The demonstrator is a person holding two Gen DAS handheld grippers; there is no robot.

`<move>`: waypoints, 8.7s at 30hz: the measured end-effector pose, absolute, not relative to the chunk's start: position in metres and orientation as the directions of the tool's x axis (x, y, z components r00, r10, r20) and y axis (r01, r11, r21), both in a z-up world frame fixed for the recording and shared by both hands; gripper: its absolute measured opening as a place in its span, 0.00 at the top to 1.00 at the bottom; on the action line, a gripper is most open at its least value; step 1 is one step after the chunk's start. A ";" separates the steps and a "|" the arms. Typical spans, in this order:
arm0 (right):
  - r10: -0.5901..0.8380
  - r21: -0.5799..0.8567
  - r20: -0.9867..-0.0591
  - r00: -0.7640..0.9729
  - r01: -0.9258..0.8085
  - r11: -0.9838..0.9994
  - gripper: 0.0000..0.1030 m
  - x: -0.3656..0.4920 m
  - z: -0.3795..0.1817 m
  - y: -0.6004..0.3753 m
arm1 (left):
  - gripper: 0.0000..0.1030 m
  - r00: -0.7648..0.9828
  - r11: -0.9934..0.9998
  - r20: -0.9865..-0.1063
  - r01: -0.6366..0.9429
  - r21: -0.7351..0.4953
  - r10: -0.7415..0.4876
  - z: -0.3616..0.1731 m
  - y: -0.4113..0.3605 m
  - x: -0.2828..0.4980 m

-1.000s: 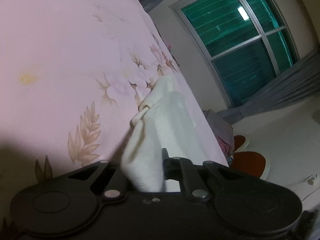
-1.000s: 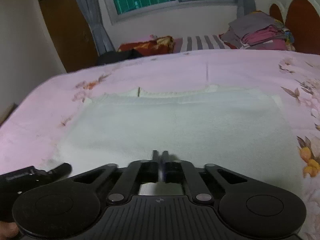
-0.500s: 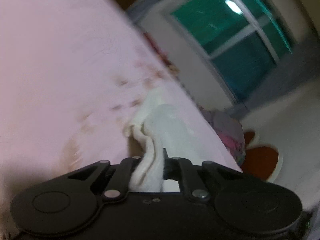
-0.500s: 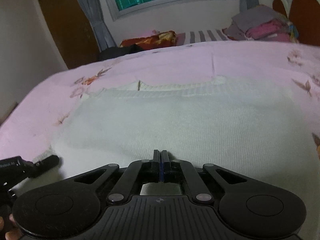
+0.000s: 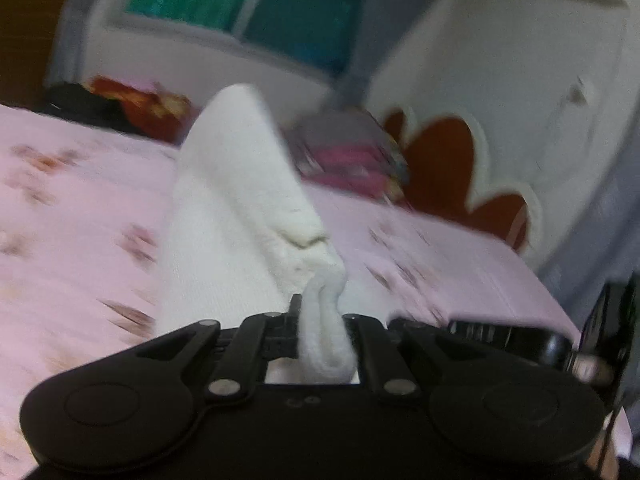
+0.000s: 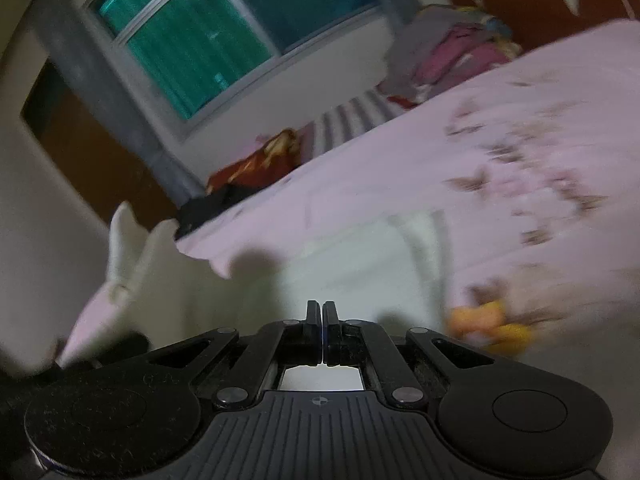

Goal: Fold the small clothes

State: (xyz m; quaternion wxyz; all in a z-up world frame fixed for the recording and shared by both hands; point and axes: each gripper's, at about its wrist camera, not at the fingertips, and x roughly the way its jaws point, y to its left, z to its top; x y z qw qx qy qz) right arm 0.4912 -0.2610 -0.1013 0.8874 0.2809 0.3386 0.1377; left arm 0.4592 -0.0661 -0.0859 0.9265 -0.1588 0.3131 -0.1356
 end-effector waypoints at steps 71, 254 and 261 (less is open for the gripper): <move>0.523 0.597 -0.576 0.628 -0.114 0.794 0.65 0.569 -0.126 -0.299 | 0.68 0.699 0.916 -0.598 0.238 -0.323 -0.392 -0.119 0.000 0.565; 0.520 0.469 -0.665 0.536 -0.242 0.849 0.73 0.470 -0.059 -0.067 | 0.73 0.673 0.960 -0.685 0.191 -0.202 -0.278 -0.067 0.135 0.449; 0.560 0.480 -0.665 0.494 -0.292 0.827 0.73 0.469 -0.069 0.024 | 0.72 0.673 0.972 -0.703 0.130 -0.194 -0.230 -0.070 0.216 0.439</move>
